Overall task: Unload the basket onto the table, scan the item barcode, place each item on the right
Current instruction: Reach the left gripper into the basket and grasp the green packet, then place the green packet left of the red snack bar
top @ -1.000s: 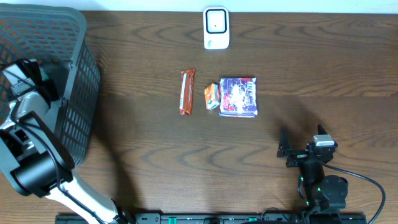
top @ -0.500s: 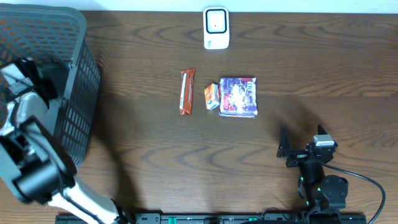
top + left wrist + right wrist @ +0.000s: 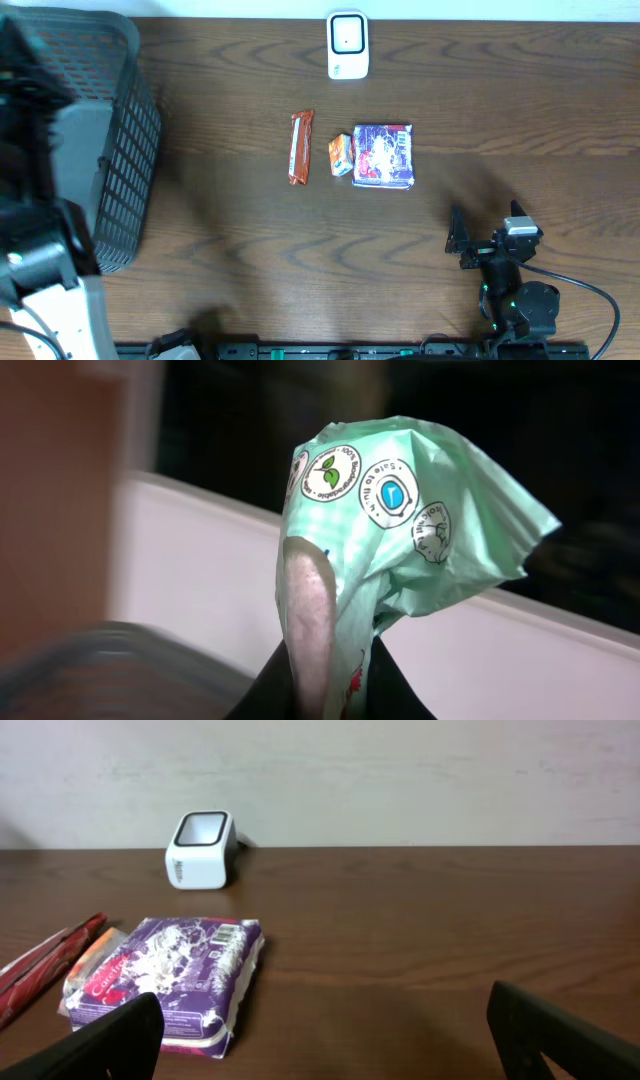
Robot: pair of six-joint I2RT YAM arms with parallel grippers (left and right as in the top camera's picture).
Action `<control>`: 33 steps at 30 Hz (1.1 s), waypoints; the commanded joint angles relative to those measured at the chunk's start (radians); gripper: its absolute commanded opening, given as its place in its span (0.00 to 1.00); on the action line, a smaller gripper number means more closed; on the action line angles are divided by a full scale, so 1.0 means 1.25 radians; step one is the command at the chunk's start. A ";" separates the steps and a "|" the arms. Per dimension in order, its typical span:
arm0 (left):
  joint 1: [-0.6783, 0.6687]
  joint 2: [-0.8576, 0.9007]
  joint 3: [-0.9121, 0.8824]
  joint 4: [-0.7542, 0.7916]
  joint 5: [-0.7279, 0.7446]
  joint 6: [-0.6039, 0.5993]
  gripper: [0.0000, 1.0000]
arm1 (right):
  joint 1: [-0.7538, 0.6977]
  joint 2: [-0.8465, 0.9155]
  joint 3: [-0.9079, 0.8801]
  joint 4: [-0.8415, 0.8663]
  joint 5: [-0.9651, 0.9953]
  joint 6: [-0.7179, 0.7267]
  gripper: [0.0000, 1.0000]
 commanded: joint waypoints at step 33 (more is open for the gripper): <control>-0.563 0.455 0.014 -0.374 -0.305 -0.044 0.94 | -0.009 -0.002 -0.002 -0.001 -0.002 -0.011 0.99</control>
